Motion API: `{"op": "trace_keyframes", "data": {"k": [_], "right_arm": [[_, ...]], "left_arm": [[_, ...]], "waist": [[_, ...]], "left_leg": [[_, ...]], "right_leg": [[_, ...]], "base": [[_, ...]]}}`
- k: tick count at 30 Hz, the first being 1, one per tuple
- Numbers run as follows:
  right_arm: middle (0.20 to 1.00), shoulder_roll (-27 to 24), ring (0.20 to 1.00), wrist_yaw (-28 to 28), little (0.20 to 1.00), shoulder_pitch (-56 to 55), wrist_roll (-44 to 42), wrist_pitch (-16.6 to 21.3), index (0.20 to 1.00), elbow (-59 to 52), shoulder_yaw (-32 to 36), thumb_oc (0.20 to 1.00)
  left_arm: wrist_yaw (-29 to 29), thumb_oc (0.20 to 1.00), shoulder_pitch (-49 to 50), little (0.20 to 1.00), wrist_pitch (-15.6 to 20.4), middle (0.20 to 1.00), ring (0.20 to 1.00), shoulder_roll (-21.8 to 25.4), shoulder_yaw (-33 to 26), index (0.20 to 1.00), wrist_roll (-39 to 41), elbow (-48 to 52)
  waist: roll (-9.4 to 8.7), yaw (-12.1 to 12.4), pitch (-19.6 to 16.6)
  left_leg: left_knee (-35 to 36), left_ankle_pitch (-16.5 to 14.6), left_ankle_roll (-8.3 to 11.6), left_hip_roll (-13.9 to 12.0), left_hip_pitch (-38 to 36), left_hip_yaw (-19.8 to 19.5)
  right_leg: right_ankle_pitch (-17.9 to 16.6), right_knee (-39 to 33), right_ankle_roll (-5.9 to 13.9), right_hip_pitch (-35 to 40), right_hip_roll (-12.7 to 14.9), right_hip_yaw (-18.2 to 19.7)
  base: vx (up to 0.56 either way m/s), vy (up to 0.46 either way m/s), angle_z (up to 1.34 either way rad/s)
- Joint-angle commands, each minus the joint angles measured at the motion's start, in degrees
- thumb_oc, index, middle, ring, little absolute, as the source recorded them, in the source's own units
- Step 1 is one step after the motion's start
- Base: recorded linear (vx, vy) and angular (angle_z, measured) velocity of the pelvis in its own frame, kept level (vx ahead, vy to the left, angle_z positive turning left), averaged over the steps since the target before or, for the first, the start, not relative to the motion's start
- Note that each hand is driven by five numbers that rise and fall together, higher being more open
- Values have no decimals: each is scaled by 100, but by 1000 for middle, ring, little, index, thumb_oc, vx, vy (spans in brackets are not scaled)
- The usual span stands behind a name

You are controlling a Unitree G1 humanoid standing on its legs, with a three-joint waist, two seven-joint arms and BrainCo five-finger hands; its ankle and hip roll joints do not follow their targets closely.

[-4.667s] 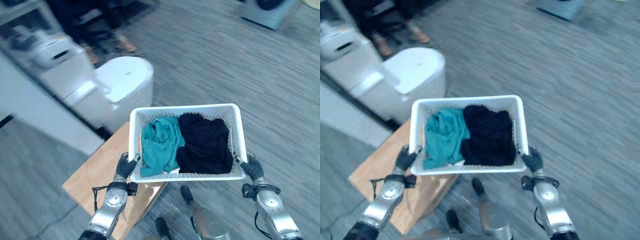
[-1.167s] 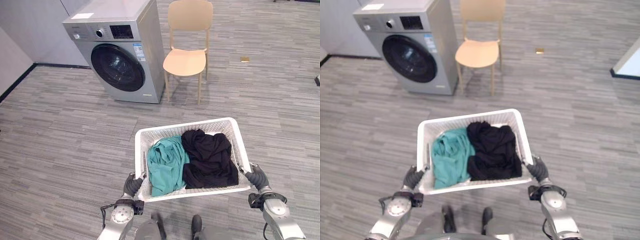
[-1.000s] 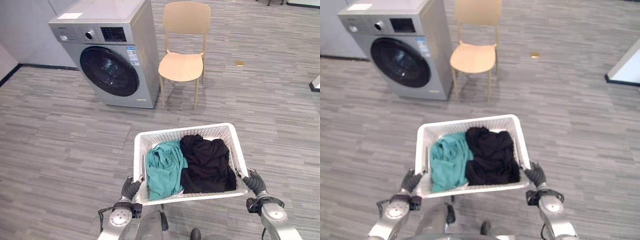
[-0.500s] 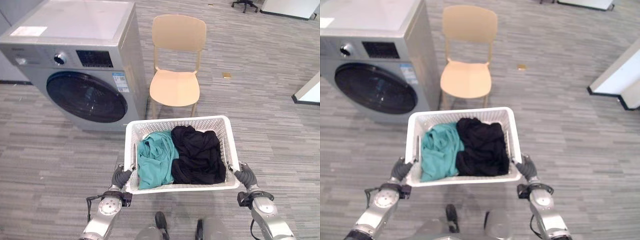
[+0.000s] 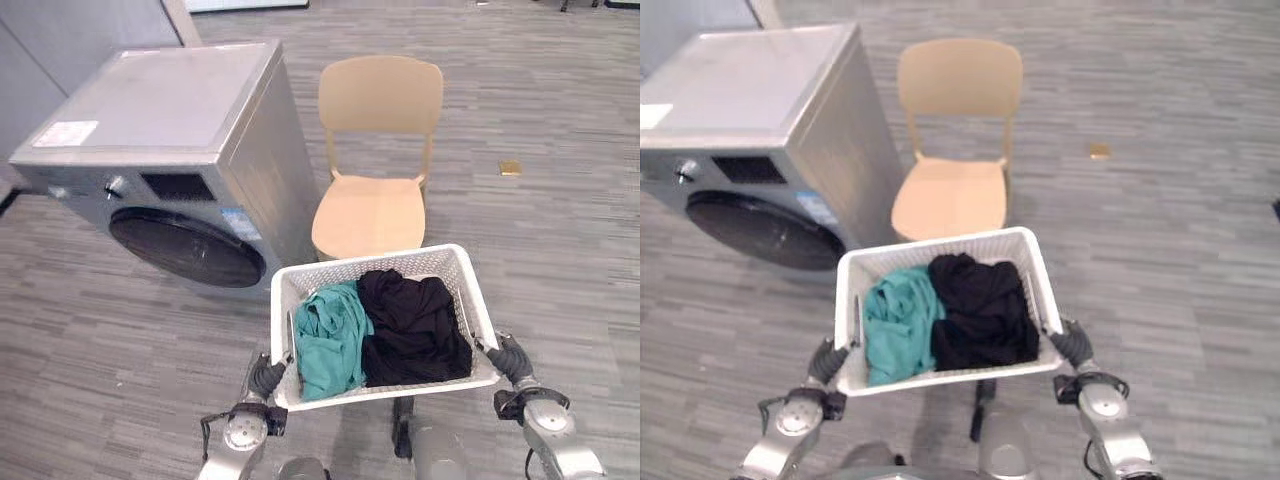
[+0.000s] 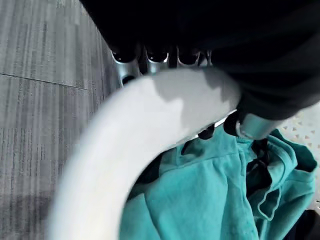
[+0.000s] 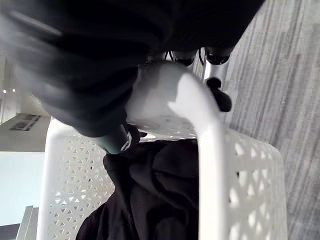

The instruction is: Grab the laundry basket,head to the washer,open it,put in the laundry and shut it.

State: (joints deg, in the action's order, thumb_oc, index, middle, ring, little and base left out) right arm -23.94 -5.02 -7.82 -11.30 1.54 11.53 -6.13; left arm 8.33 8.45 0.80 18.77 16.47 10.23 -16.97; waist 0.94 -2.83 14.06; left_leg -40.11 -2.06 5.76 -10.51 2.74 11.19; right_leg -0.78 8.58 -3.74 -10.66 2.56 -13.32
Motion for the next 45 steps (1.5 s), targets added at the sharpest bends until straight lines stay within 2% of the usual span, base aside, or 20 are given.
{"op": "trace_keyframes", "data": {"k": [1, 2, 3, 5, 8, 11, 15, 16, 18, 19, 22, 24, 26, 30, 31, 34, 38, 44, 45], "right_arm": [[200, 15, 200, 241, 200, -18, -487, 549, 200, -825, 80, 200], [200, 4, 200, 235, 200, -36, -493, 554, 200, -806, 96, 200], [200, -3, 200, 215, 200, -37, -479, 555, 200, -761, 95, 200], [200, 20, 200, 187, 200, -38, -465, 564, 200, -704, 64, 200], [200, 42, 200, 158, 200, -18, -430, 558, 200, -654, 48, 200], [200, 95, 200, 208, 200, -50, -377, 556, 200, -660, 24, 200], [200, 246, 200, 241, 200, 8, -395, 532, 200, -618, -54, 200], [200, 292, 200, 268, 200, 54, -348, 524, 200, -598, -99, 200], [200, 300, 200, 275, 200, 91, -320, 524, 200, -588, -123, 200], [200, 329, 200, 297, 200, 212, -262, 518, 200, -588, -211, 200], [200, 362, 200, 285, 200, 304, -178, 524, 200, -554, -281, 200], [200, 341, 200, 276, 200, 367, -116, 524, 200, -497, -338, 200], [200, 308, 200, 240, 200, 426, -92, 532, 200, -397, -373, 200], [200, 293, 200, 205, 200, 440, -83, 523, 200, -205, -425, 200], [200, 310, 200, 159, 200, 429, -68, 534, 200, -140, -425, 200], [200, 220, 200, 58, 200, 530, -23, 533, 200, 26, -463, 200], [200, 163, 200, -104, 200, 700, 75, 516, 200, 296, -571, 200], [200, 210, 200, -218, 200, 923, 136, 447, 200, 540, -818, 200], [200, 209, 200, -218, 200, 926, 135, 448, 200, 542, -817, 200]], "left_arm": [[-346, 200, -479, 200, 649, 200, 200, -57, -184, 200, 488, 771], [-357, 200, -470, 200, 640, 200, 200, -63, -176, 200, 467, 779], [-360, 200, -448, 200, 624, 200, 200, -70, -192, 200, 439, 798], [-338, 200, -393, 200, 612, 200, 200, -81, -207, 200, 412, 806], [-337, 200, -365, 200, 599, 200, 200, -79, -223, 200, 384, 813], [-390, 200, -261, 200, 583, 200, 200, -50, -246, 200, 363, 817], [-410, 200, -216, 200, 604, 200, 200, 58, -198, 200, 353, 791], [-414, 200, -244, 200, 596, 200, 200, 116, -202, 200, 353, 790], [-399, 200, -267, 200, 596, 200, 200, 149, -220, 200, 360, 789], [-342, 200, -338, 200, 590, 200, 200, 241, -264, 200, 343, 783], [-302, 200, -413, 200, 593, 200, 200, 285, -284, 200, 292, 729], [-273, 200, -456, 200, 612, 200, 200, 294, -288, 200, 294, 710], [-258, 200, -473, 200, 642, 200, 200, 275, -293, 200, 338, 674], [-284, 200, -435, 200, 643, 200, 200, 224, -313, 200, 300, 567], [-280, 200, -431, 200, 642, 200, 200, 200, -307, 200, 246, 558], [-256, 200, -576, 200, 647, 200, 200, 132, -273, 200, 226, 467], [-129, 200, -905, 200, 616, 200, 200, 13, -152, 200, 70, 184], [117, 200, -1270, 200, 605, 200, 200, -88, 37, 200, -67, -166], [118, 200, -1274, 200, 608, 200, 200, -90, 38, 200, -67, -171]], "waist": [[-208, -204, -142], [-206, -186, -145], [-151, -111, -143], [-61, -9, -123], [-32, 68, -82], [-23, 74, -168], [-192, 115, -344], [-256, 152, -388], [-272, 167, -386], [-260, 156, -314], [-241, 153, -232], [-222, 128, -157], [-201, 117, -82], [-227, 166, -49], [-220, 161, -37], [-163, 221, 70], [-82, 167, 125], [-44, 55, 99], [-42, 51, 101]], "left_leg": [[1552, -340, -107, 193, 60, 391], [1885, -412, -141, 206, 155, 487], [2618, -154, -113, 286, 348, 453], [3385, 405, 17, 333, 509, 298], [3766, 693, 86, 306, 767, 270], [3766, 643, 16, 307, 565, 434], [3470, 312, -188, 458, 521, 605], [3432, 151, -307, 551, 494, 680], [3439, 89, -368, 589, 486, 710], [3464, -14, -487, 621, 439, 786], [3514, -60, -543, 651, 336, 852], [3584, -73, -558, 721, 210, 805], [3668, -67, -556, 785, 110, 725], [3659, -75, -534, 899, 67, 611], [3627, -21, -471, 912, 156, 559], [3279, 40, -273, 894, 588, 477], [3048, 3, -175, 693, 736, 489], [3365, 92, -37, 286, 383, 359], [3370, 96, -36, 287, 382, 354]], "right_leg": [[663, -556, 748, 839, 364, 3], [701, -616, 791, 933, 386, -37], [784, -650, 824, 1092, 321, -22], [926, -666, 819, 1314, 183, 32], [1080, -653, 800, 1569, 96, 97], [1223, -624, 845, 1810, 82, 221], [1287, -579, 1012, 1960, 363, 409], [1256, -346, 1127, 1840, 484, 468], [1236, -86, 1194, 1690, 523, 501], [1120, 625, 1317, 1208, 585, 556], [1014, 994, 1344, 827, 612, 479], [1028, 1015, 1249, 531, 427, 473], [1019, 809, 1121, 314, 218, 418], [999, 66, 951, 598, 138, 250], [1025, -111, 891, 692, 54, 372], [926, -390, 792, 732, 85, 285], [841, -555, 796, 756, 207, -14], [725, -672, 942, 756, 470, -208], [726, -671, 942, 757, 471, -213]], "base": [[271, -34, -4], [359, 24, -2], [383, 44, -6], [353, 56, -18], [237, 49, -33], [442, 167, -60], [298, 180, -60], [238, 182, -56], [132, 169, -10], [82, 159, 2], [41, 101, -3], [42, 52, 12], [25, -5, 28], [11, -61, 48], [-75, -95, 65], [-116, -63, 52], [-63, 26, 53], [9, 131, 23], [-9, 222, 1]]}}
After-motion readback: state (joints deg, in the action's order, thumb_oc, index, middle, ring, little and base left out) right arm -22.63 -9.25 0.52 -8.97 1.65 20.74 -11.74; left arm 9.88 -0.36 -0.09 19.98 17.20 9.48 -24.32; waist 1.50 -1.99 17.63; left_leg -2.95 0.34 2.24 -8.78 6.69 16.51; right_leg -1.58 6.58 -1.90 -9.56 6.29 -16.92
